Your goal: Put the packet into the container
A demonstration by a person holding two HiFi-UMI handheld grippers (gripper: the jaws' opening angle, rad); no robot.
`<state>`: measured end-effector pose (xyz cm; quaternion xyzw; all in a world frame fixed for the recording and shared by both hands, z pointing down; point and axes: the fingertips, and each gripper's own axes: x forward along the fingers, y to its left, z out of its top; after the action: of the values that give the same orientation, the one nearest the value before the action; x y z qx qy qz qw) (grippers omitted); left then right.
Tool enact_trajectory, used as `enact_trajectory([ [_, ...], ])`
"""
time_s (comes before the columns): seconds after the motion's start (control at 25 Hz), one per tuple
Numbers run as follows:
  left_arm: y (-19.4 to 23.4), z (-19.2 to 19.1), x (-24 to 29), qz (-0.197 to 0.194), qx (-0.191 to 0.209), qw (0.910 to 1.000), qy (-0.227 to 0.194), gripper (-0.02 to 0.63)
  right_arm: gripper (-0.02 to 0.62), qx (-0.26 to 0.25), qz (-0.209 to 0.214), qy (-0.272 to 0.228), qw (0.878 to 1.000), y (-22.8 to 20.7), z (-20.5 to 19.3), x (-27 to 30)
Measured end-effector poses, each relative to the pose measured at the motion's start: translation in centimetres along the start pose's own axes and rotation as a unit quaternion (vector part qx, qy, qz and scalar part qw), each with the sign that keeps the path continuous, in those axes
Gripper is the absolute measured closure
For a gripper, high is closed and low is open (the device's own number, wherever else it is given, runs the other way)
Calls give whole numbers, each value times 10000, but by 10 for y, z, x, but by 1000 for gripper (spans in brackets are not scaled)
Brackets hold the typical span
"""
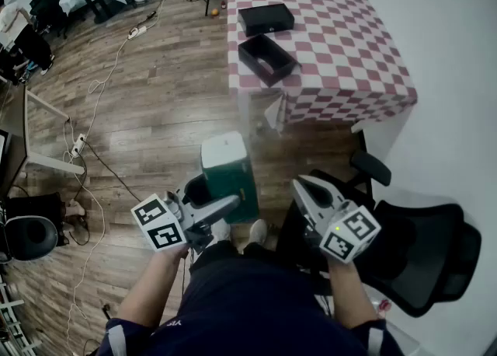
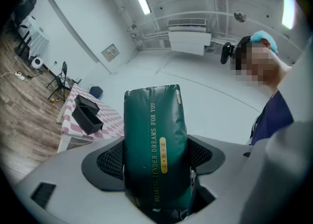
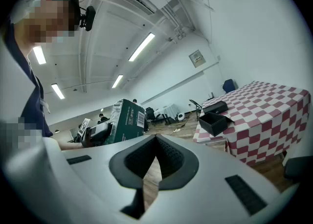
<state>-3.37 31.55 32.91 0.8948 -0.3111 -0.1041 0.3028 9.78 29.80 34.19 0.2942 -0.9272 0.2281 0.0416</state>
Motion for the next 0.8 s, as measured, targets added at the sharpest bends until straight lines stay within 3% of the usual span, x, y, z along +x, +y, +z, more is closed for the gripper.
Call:
enact_trajectory([
  [0.8, 1, 4, 35, 160, 169, 9997, -56, 202, 578, 147, 47, -87, 9998, -49, 12, -15],
])
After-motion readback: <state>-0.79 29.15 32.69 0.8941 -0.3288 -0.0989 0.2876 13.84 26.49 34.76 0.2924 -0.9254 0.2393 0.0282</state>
